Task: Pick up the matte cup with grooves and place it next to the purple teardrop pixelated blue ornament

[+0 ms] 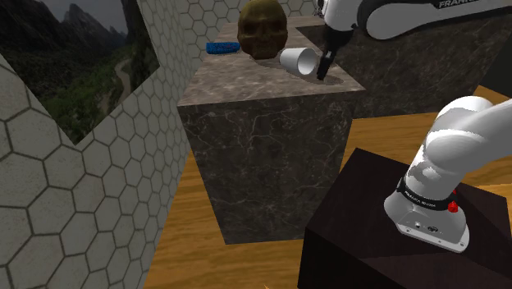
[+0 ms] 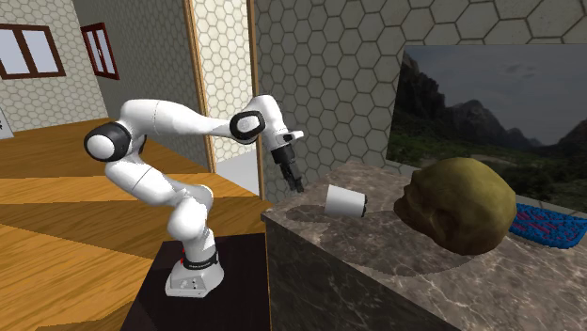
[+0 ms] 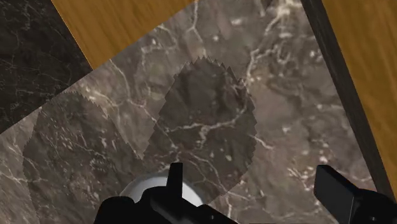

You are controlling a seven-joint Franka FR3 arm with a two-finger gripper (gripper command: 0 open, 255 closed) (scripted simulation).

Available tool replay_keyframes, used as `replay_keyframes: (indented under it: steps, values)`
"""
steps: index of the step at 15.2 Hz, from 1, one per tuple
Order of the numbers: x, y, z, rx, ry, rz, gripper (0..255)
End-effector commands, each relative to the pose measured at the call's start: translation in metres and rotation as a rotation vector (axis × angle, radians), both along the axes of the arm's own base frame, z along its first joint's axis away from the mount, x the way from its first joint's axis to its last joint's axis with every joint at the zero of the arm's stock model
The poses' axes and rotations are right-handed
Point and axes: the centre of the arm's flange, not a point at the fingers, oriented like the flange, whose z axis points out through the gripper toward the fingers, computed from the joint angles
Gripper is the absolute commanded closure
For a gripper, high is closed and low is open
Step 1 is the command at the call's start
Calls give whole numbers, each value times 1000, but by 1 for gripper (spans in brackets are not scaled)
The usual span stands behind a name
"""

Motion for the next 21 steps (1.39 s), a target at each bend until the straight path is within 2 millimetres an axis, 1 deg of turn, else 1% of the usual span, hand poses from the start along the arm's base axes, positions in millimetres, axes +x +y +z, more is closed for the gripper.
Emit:
replay_keyframes:
  steps: [1, 7, 15, 21]
  values:
    - [6, -8, -7, -104, -96, 14, 0]
    - [31, -23, -19, -386, -350, 29, 0]
    - [55, -49, -40, -386, -350, 29, 0]
    - [55, -49, -40, -386, -350, 29, 0]
